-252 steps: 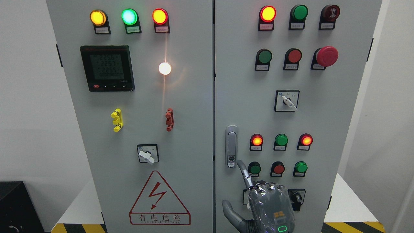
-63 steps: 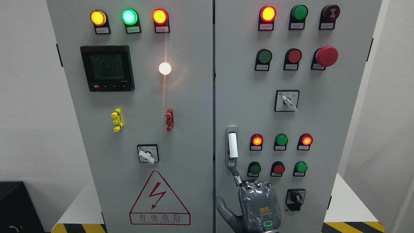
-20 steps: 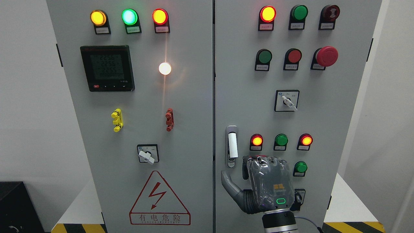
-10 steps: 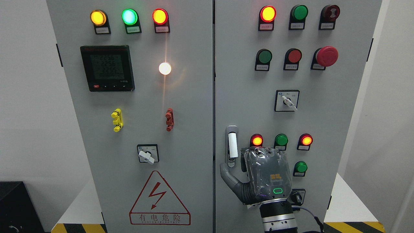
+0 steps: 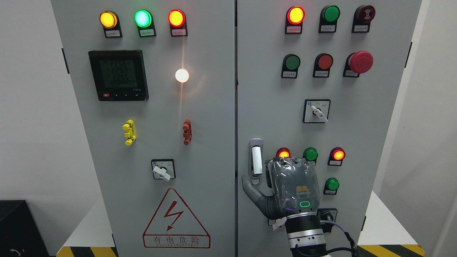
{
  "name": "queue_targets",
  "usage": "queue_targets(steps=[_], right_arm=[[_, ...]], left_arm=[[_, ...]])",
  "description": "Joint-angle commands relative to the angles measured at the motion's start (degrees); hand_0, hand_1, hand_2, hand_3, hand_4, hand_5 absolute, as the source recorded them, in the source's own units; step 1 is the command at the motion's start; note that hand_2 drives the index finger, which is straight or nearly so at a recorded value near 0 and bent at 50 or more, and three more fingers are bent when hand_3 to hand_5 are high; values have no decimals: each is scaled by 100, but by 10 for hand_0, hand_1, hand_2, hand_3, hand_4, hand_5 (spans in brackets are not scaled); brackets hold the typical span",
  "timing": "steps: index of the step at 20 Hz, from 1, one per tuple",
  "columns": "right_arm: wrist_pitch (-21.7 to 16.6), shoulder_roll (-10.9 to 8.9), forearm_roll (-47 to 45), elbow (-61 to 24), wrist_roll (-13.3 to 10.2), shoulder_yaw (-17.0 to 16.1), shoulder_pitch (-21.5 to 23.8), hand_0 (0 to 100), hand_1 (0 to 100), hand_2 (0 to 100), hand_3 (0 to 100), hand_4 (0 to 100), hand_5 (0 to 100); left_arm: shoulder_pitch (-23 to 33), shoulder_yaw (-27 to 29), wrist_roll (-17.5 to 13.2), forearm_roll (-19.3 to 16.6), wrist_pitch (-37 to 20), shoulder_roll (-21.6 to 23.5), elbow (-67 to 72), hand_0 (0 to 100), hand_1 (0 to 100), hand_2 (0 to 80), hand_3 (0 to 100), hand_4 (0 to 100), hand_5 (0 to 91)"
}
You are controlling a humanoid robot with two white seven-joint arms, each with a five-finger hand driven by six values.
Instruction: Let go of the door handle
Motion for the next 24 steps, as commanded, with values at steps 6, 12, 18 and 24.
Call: queue_targets(steps=[6, 12, 18, 24], right_arm=[[107, -3, -7, 193, 0, -33, -102, 268, 346, 955, 1000, 1000, 1000], [107, 6, -7, 202, 0, -33, -146, 281, 346, 953, 1000, 1000, 1000], [107, 6, -7, 237, 0, -42, -164, 290, 349, 952, 1000, 1000, 1000], [124, 6, -7, 254, -9, -42, -190, 301, 356, 952, 1000, 1000, 1000]], left_arm=[[-149, 0, 5, -1, 2, 0, 167, 120, 556, 0, 0, 0, 0], [-149, 0, 5, -1, 2, 0, 167, 120, 556, 0, 0, 0, 0], [-149, 0, 5, -1, 2, 0, 167, 120, 556, 0, 0, 0, 0], [-149, 0, 5, -1, 2, 0, 167, 120, 556, 0, 0, 0, 0]])
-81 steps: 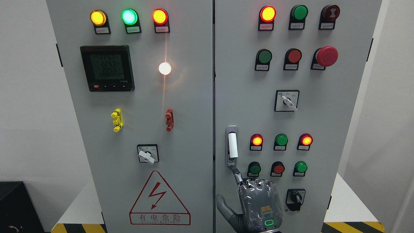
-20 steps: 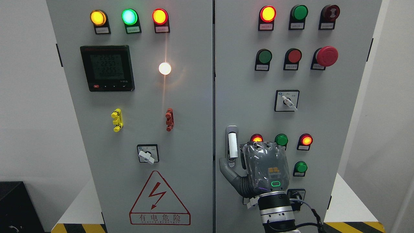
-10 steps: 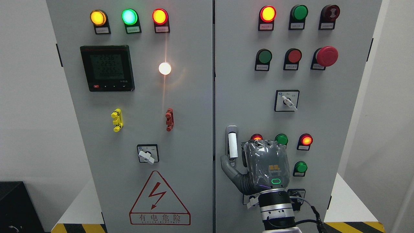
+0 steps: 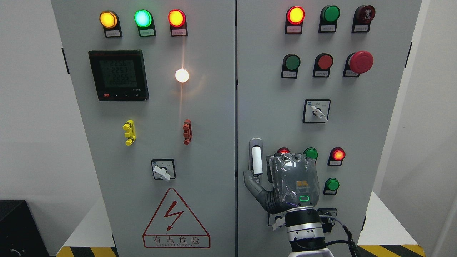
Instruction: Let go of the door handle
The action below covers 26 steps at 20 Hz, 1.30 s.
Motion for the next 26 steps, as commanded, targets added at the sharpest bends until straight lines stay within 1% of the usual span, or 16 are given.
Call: queue_targets(steps=[1, 17, 26], right_arm=[[6, 3, -1, 51, -11, -8, -19, 301, 359, 952, 1000, 1000, 1000], [76, 3, -1, 42, -20, -17, -10, 342, 405, 952, 1000, 1000, 1000], [76, 3, -1, 42, -37, -26, -10, 377, 397, 952, 1000, 1000, 1000]], left_arm=[[-149, 0, 5, -1, 2, 0, 167, 120, 556, 0, 0, 0, 0], [-149, 0, 5, -1, 2, 0, 167, 120, 556, 0, 0, 0, 0], [-158, 0, 5, 8, 2, 0, 167, 120, 556, 0, 0, 0, 0]])
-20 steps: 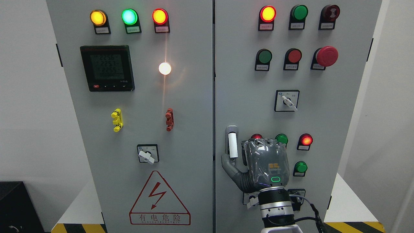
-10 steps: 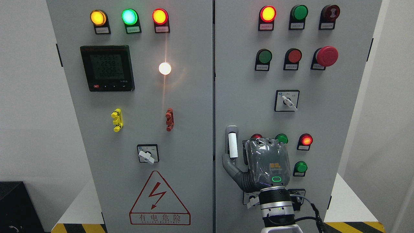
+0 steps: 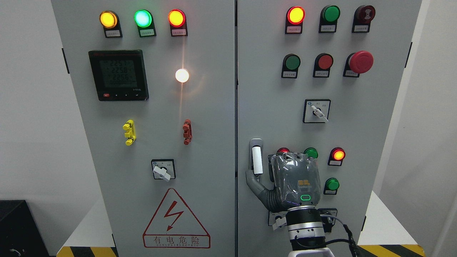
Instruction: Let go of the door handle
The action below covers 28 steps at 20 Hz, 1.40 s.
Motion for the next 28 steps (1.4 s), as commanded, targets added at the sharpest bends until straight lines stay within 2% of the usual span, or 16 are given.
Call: queue_targets(steps=[1, 28], right_arm=[[11, 0, 0, 0, -10, -17, 4, 379, 398, 952, 1000, 1000, 1000], [73, 27, -9, -70, -27, -26, 39, 382, 440, 950, 1000, 1000, 1000]], left_arm=[[-149, 0, 5, -1, 2, 0, 167, 120, 556, 0, 0, 0, 0], [-149, 0, 5, 8, 2, 0, 167, 120, 556, 0, 0, 0, 0]])
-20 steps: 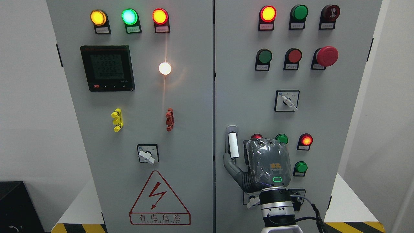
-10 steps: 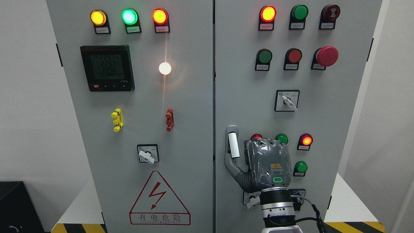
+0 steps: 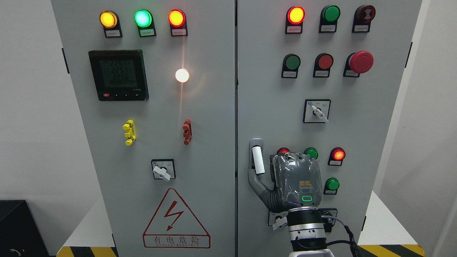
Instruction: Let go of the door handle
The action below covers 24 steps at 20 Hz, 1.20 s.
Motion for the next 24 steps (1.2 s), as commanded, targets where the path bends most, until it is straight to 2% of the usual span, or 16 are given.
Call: queue_targets(steps=[1, 24], right_arm=[[3, 5, 0, -22, -5, -39, 2, 382, 441, 950, 1000, 1000, 1000], [-5, 5, 0, -31, -22, -74, 28, 381, 494, 947, 1000, 1000, 1000]], left_arm=[[-150, 0, 5, -1, 2, 0, 167, 120, 556, 0, 0, 0, 0], [-150, 0, 5, -1, 2, 0, 167, 120, 556, 0, 0, 0, 0]])
